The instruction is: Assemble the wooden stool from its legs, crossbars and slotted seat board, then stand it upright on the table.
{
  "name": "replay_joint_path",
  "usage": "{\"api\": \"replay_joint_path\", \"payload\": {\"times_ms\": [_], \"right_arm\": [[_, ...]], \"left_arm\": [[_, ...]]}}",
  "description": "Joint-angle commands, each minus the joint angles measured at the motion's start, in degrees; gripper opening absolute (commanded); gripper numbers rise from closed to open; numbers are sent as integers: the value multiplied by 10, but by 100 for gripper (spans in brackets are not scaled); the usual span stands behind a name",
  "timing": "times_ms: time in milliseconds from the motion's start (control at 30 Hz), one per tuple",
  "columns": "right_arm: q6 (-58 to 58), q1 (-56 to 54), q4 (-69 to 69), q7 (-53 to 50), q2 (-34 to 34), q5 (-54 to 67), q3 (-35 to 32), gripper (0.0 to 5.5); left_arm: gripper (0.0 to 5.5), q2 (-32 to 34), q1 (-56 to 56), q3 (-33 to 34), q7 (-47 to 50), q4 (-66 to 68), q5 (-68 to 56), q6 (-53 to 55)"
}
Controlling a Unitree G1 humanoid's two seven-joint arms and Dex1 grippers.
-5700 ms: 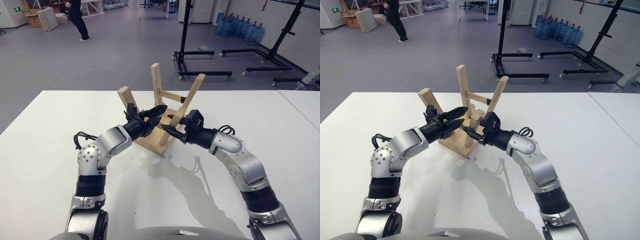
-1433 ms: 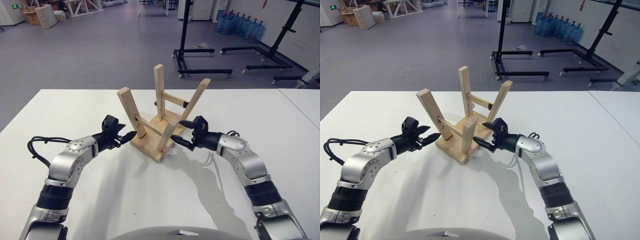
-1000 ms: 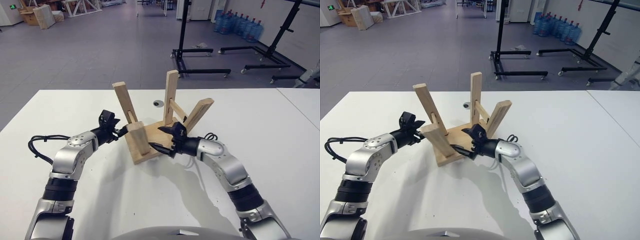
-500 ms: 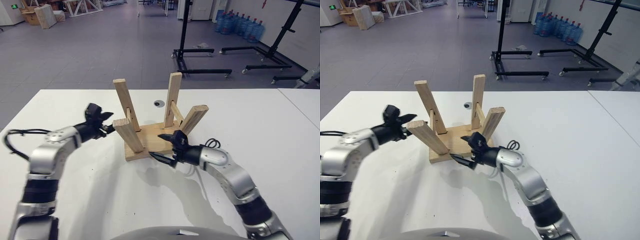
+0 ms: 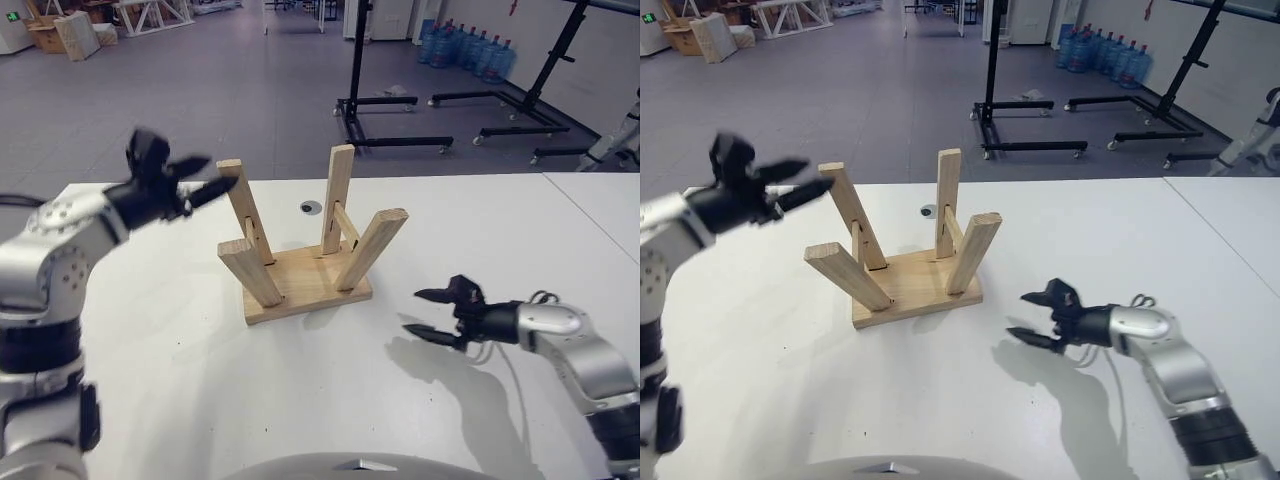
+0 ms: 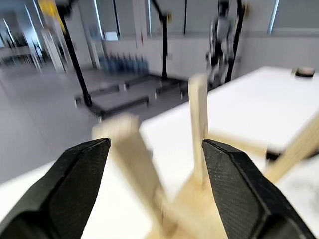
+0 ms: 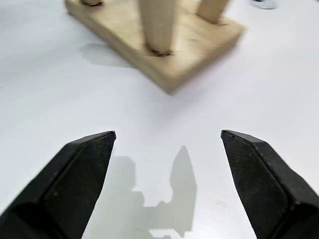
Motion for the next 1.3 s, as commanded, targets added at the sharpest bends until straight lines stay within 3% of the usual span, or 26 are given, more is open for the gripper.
{"api": "replay_joint_path", "payload": {"times_ms": [33, 133, 233, 400, 533, 700, 1033, 1200, 1300], "right_arm": [[-15, -44, 60, 34, 1, 35, -38, 391], [-2, -51, 74, 79, 4, 80, -56, 391], [33, -66, 54, 144, 1, 145, -64, 391], [63, -198, 96, 169, 20, 168, -47, 391], [55, -266, 141, 176, 43, 154, -29, 391], [71, -269, 118, 204, 61, 166, -4, 391], [66, -287, 119, 182, 110, 144, 22, 391], [60, -297, 129, 181, 125, 135, 27, 303], [61, -300, 132, 181, 131, 133, 29, 243]], "left_arm": [[339, 54, 68, 97, -97, 77, -31, -19], [339, 108, 169, 116, -223, 97, -33, -38], [339, 122, 259, 82, -292, -3, -51, -34], [339, 55, 203, 7, -216, -84, -88, -10], [339, 38, 175, -3, -173, -88, -96, -4], [339, 27, 135, 13, -135, -124, -162, 21], [339, 0, 86, -46, -98, -126, -163, 0], [339, -1, 122, -55, -112, -107, -137, -28], [293, -9, 120, -49, -107, -95, -141, -31]]}}
